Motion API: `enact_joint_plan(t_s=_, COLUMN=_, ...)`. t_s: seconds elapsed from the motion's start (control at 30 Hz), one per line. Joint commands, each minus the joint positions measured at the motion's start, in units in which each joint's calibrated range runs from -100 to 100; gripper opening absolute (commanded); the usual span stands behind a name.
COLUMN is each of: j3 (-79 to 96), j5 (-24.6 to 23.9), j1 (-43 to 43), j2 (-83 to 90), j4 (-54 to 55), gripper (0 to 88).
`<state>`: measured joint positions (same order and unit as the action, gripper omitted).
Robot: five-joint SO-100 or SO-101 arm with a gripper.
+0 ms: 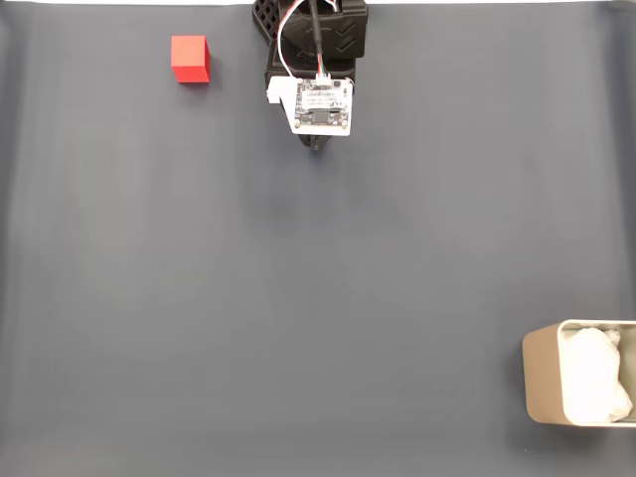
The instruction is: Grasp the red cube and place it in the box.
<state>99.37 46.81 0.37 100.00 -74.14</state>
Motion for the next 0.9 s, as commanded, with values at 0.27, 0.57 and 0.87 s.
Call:
enact_joint_plan(t_s=0.27, j3=0.5, j5=0.3, j1=0.6, j2=0.0, j4=-1.3, gripper=0.0)
enact_joint_plan(t_s=0.57, j3=-1.9, j5=-0.9, j1=0.1, j2=0.0, j4=14.1, gripper=0.0)
enact_joint_plan(t_s=0.87, j3=-33.1, j5=1.3, j1=0.1, j2=-18.5, j4=22.8, gripper=0.0)
